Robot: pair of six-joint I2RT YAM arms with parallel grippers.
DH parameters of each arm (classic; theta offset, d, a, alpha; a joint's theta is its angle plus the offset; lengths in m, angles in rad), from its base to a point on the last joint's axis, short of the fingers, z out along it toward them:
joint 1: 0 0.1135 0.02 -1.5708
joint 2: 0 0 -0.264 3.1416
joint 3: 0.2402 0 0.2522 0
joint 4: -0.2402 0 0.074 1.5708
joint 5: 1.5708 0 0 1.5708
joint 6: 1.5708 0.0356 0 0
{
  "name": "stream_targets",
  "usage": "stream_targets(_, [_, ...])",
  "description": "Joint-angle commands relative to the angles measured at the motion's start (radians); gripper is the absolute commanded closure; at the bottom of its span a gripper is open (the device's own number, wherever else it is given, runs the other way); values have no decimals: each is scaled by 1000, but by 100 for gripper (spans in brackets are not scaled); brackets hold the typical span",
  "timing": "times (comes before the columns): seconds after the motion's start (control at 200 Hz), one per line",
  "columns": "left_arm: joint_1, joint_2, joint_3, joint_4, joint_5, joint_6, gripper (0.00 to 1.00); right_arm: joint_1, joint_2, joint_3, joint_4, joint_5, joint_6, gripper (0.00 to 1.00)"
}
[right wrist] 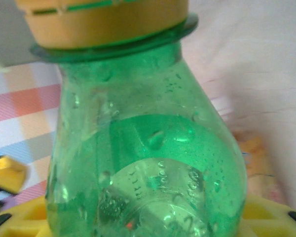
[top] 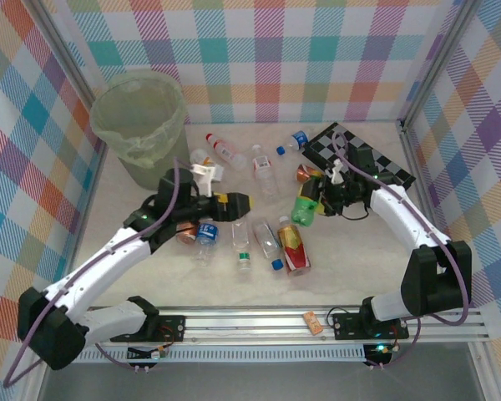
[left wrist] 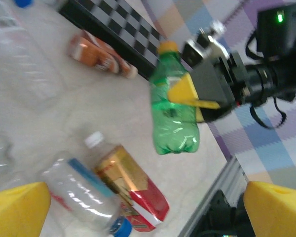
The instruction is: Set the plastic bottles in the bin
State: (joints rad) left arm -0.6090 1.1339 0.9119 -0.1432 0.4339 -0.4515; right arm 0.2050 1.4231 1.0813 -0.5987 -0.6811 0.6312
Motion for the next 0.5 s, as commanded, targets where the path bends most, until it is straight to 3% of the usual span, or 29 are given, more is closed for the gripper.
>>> stream_targets(0.0, [-93, 89, 16, 113, -14, 38, 0, 39, -15, 6, 150, -192, 107, 56])
stream_targets(0.285, [-160, 282, 93, 200, -9, 17, 0, 97, -8, -26, 265, -249, 183, 56])
stream_targets(0.495, [-160, 312, 84, 274, -35, -35, 9, 130, 23, -14, 284, -262, 185, 57])
